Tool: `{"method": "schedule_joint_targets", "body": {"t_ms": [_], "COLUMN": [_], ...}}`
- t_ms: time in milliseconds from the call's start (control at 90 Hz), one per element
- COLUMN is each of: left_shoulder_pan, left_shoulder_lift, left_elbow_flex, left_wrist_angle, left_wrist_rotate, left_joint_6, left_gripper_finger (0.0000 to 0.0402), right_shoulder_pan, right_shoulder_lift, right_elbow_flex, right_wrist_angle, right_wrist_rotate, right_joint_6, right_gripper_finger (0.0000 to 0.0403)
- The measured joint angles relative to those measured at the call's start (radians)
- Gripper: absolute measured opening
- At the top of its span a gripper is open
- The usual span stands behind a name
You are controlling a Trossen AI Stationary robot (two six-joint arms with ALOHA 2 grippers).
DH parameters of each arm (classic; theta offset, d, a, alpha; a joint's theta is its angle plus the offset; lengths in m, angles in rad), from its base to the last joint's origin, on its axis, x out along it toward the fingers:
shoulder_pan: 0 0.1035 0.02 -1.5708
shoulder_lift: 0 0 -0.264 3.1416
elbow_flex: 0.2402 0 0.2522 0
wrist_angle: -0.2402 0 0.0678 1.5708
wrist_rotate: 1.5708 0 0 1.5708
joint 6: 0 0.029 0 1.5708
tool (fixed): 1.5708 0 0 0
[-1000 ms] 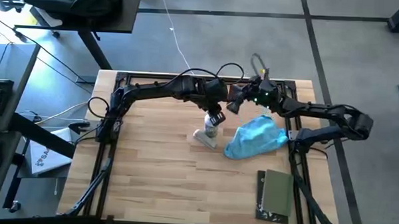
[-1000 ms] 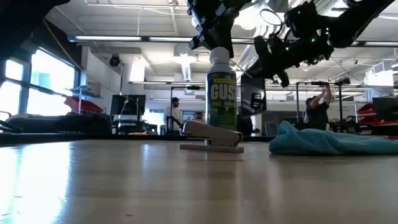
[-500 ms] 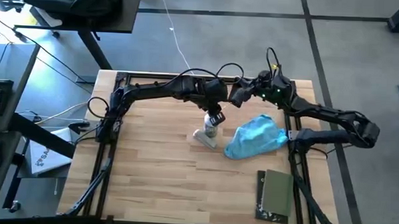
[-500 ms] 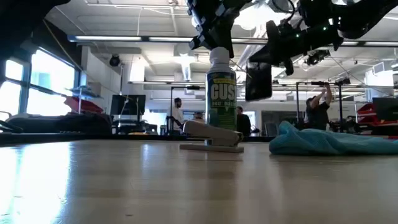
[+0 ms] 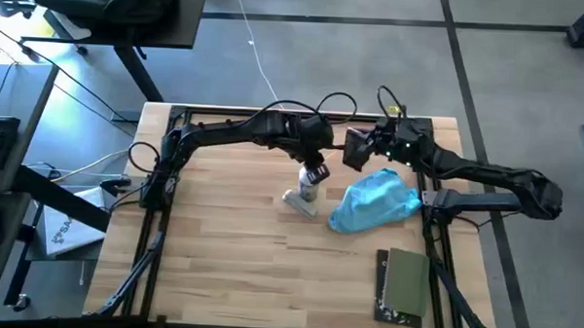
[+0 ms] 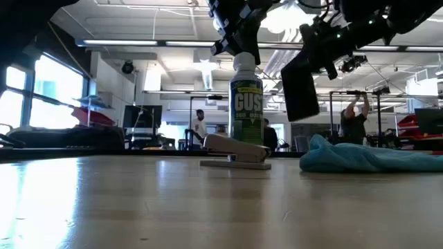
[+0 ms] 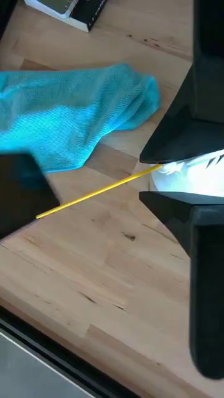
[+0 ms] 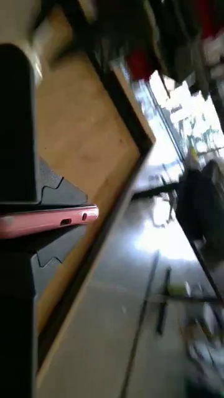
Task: Apply microfiber cloth
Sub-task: Spray the pink phone with the spray bottle
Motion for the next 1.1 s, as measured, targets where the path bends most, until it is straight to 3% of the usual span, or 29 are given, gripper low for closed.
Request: {"method": "schedule_joint_targets", "body": {"t_ms": [133,356,533,833,1100], "left_shoulder_pan": [-0.001,-0.001,-0.001,0.003,0.002], "left_shoulder_lift": [0.000,0.000,0.000,-0.009,-0.131], "left_elbow_flex": [0.000,-0.001,0.015,0.020,0.018], "left_wrist_angle": [0.000,0.006,0.023,0.021,0.023], "left_wrist_rotate": [0.000,-0.006,-0.036,-0.040,-0.208], "left_joint_6": [-0.002,0.007,0.027,0.035,0.035], "left_gripper_finger": [0.0062,0.0062,0.0062,0.0062,0.0062], "right_shoulder_pan": [-0.031,-0.059,-0.024,0.018,0.022], "right_shoulder_lift": [0.003,-0.100,-0.121,-0.005,-0.162], "right_elbow_flex": [0.000,0.000,0.001,0.000,0.000], "right_wrist_angle": [0.156,0.162,0.044,-0.113,-0.152], "right_wrist_rotate": [-0.033,-0.052,-0.052,-0.066,-0.055], "right_joint_6": [-0.022,-0.053,-0.052,0.066,0.043], "right_gripper_finger": [0.0000,0.0000,0.0000,0.0000,0.0000]}}
